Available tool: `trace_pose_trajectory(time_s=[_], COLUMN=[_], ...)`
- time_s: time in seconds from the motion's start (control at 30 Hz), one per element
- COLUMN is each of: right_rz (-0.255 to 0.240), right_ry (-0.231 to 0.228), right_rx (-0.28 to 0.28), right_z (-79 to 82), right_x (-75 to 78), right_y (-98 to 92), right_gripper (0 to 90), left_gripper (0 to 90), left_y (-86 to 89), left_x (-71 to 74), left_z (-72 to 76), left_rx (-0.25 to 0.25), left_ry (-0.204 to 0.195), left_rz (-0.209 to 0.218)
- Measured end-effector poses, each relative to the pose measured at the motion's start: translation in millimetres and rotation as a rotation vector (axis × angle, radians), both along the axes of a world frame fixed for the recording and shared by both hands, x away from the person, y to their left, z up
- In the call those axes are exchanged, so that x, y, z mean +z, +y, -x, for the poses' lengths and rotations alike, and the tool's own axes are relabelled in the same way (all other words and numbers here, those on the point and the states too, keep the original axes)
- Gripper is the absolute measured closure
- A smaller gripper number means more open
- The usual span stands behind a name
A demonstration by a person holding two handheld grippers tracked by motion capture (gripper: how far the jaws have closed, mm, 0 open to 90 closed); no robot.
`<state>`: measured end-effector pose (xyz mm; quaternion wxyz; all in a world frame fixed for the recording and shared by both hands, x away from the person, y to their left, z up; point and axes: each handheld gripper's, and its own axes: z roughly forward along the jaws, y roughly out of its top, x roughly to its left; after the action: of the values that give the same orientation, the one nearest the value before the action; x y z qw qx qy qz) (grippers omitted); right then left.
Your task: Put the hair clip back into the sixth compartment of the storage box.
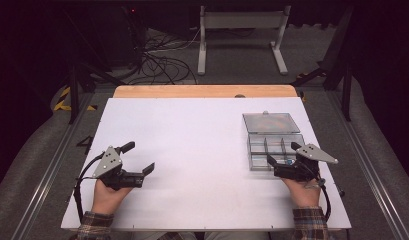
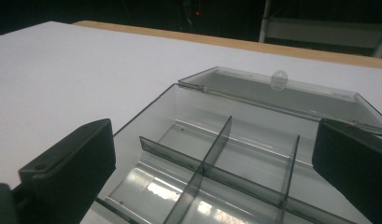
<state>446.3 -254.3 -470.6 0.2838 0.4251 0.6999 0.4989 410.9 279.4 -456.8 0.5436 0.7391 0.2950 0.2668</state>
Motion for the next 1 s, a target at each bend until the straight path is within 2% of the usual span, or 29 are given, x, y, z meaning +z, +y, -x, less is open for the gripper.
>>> trace_pose_trajectory(time_s=[0.33, 0.5, 0.8, 1.0], right_rz=[-0.038, -0.039, -0.051, -0.043], right_ry=[-0.086, -0.135, -0.163, -0.153], right_rx=[0.033, 0.065, 0.115, 0.157], right_z=[6.0, 9.1, 12.1, 12.0], right_x=[5.5, 8.1, 9.8, 8.5], right_y=[3.0, 4.3, 9.3, 13.3], right_gripper=[0.1, 0.1, 0.2, 0.1], left_gripper=[2.5, 2.4, 2.4, 2.4], left_y=[0.0, 0.5, 1.4, 1.7], left_x=[-0.1, 0.3, 1.0, 1.2], left_z=[0.2, 0.5, 1.3, 2.0], left_rx=[0.003, 0.005, 0.008, 0.008], left_ry=[-0.001, -0.003, -0.008, -0.009], left_rz=[0.000, 0.002, 0.008, 0.009])
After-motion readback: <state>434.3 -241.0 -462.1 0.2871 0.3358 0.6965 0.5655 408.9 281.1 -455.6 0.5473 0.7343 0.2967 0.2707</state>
